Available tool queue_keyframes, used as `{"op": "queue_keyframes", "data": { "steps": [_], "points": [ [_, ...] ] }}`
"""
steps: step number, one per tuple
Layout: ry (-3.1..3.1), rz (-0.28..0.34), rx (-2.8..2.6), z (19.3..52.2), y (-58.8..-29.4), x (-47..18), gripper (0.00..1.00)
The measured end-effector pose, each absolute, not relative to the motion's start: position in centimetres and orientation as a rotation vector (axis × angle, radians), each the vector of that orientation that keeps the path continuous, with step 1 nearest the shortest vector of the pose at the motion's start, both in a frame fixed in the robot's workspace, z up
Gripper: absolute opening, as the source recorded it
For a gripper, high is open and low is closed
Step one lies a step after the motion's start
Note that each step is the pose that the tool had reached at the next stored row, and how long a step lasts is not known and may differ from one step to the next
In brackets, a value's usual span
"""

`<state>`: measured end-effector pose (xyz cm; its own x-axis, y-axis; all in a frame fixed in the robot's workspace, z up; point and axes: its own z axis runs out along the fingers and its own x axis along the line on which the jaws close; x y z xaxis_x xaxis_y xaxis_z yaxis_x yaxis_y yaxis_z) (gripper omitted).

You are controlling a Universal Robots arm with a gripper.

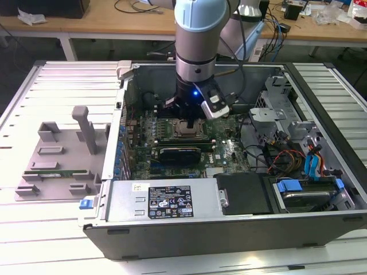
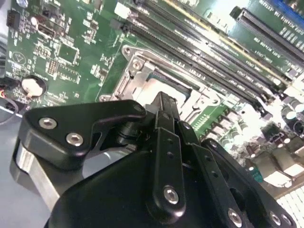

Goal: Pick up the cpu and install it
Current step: 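Install the second cpu locking lever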

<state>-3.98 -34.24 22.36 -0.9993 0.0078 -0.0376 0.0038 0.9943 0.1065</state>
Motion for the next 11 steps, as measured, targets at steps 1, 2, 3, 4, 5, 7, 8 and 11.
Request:
{"op": "queue_keyframes", "data": {
  "steps": [1,2,3,4,5,7,8,11],
  "points": [
    [3.099,0.165,0.009,22.39,-34.08,-3.97,0.11],
    [3.099,0.165,0.009,22.44,-34.08,-3.97,0.11],
    [3.099,0.165,0.009,22.47,-34.07,-3.97,0.11],
    [3.099,0.166,0.009,22.47,-34.07,-3.97,0.11],
    [3.099,0.166,0.009,22.48,-34.07,-3.97,0.11],
    [3.099,0.165,0.009,22.51,-34.07,-3.97,0.11],
    [3.099,0.165,0.009,22.52,-34.07,-3.97,0.11],
    [3.099,0.165,0.009,22.57,-34.07,-3.97,0.11]
  ]
}}
